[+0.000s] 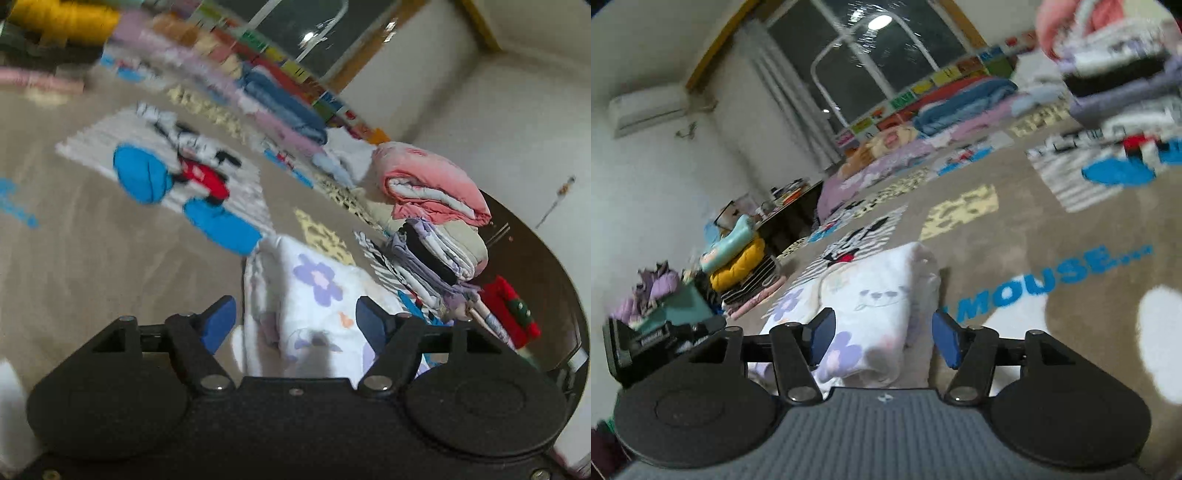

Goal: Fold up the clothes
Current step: 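Grasp the folded garment with both tools and lift it off the blanket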

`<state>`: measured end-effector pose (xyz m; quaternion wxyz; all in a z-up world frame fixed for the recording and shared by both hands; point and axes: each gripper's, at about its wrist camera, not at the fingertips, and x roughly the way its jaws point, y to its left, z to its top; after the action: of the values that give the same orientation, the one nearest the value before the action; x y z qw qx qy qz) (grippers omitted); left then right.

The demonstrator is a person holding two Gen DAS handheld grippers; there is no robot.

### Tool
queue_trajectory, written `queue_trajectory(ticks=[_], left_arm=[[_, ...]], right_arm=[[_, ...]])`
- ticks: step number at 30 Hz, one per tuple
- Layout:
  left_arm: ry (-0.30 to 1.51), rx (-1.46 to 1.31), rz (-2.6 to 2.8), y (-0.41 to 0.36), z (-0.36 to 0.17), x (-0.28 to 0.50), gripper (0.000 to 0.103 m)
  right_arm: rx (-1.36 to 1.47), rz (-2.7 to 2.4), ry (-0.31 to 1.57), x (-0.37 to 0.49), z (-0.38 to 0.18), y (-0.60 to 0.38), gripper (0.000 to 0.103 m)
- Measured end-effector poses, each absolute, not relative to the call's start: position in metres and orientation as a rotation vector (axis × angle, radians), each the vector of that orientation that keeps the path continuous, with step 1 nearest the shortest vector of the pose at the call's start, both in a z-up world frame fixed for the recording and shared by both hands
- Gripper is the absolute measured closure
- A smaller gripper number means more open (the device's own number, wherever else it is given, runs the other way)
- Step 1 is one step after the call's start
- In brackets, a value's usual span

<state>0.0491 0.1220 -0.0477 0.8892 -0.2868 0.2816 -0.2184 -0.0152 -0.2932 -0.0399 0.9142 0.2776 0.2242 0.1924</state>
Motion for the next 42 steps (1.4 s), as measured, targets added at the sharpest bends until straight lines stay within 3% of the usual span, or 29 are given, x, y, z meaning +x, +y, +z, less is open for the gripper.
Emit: queue_trajectory(ticks=[8,13,15,20,26,32,42], left_arm=[[0.757,-0.656,-0.444,0.107,-0.080,0.076,0.031],[0.759,-0.652,-0.482,0.103,-0.080,0.081,0.032],[0.768,-0.659,-0.506,0.101,-0.081,0.080,0.042],[0.766,-0.681,-0.557,0.101,-0.080,0.079,0.052],[0.646,-0.668,-0.621,0.094,-0.060,0.077,0.058],[0.528,-0.727,-0.715,0.074,-0.032,0.077,0.058],[0.588,-0.775,-0.854,-0.020,-0.004,0.149,0.058]], right_arm=[[0.765,0.425,0.605,0.036,-0.085,-0.283,0.033],[0.812,0.477,0.635,0.051,-0.096,-0.280,0.033],[0.793,0.495,0.637,0.053,-0.096,-0.277,0.035],[0.816,0.519,0.629,0.050,-0.097,-0.276,0.051],[0.857,0.551,0.559,0.042,-0.091,-0.280,0.058],[0.871,0.583,0.417,0.033,-0.068,-0.299,0.058],[0.955,0.455,0.231,0.021,-0.038,-0.380,0.058]])
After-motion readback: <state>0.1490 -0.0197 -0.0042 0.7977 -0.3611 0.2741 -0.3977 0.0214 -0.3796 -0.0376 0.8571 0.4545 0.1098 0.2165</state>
